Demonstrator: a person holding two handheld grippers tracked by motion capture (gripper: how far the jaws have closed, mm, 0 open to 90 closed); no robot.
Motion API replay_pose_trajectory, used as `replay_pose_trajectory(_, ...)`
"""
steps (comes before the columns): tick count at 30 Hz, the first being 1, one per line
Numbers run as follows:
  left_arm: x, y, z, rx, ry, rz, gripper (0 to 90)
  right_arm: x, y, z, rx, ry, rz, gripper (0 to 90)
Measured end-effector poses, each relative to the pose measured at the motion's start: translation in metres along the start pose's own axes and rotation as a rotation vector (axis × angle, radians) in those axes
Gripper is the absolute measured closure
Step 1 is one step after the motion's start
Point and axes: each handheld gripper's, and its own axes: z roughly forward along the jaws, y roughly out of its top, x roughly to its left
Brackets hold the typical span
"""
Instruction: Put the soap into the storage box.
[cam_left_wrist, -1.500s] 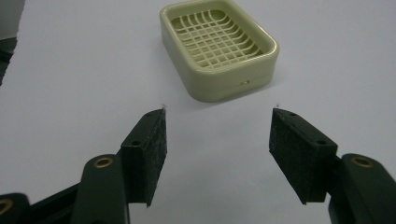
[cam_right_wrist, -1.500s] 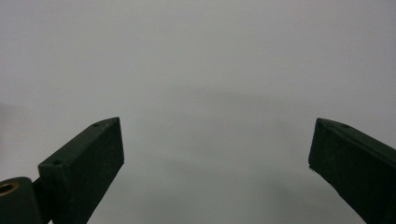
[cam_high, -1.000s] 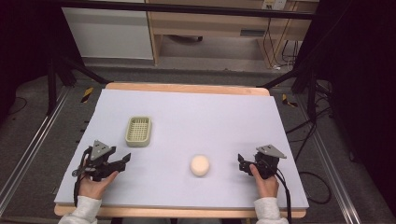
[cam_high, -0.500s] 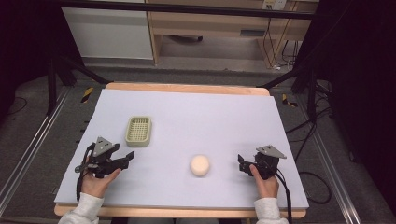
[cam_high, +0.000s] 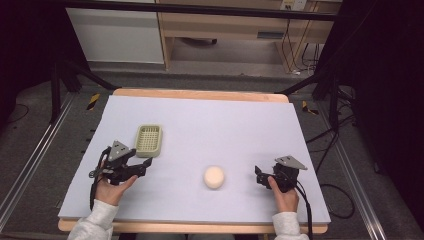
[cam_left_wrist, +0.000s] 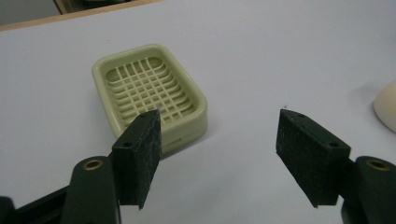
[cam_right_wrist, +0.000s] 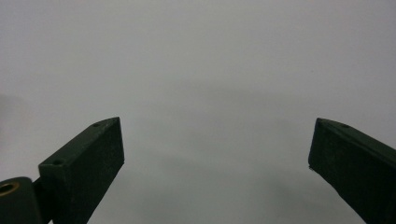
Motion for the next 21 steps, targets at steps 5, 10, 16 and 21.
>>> replay_pose_trajectory(5,-0.011,0.007,0.007,-0.002,-0.016,0.018,30.7,0.0,0.0,0.0,0.0,0.002,0.004,3.8)
replay_pose_trajectory(10,-0.018,0.013,0.01,-0.009,-0.036,0.024,30.2,0.0,-0.001,0.001,0.001,0.005,0.004,3.9)
replay_pose_trajectory(16,-0.031,0.026,0.015,-0.021,-0.063,0.024,29.5,-0.001,-0.001,0.001,0.002,0.005,0.007,3.8)
replay_pose_trajectory(21,-0.042,0.033,0.018,-0.023,-0.078,0.04,28.8,-0.001,-0.001,0.001,0.001,0.002,0.009,3.8)
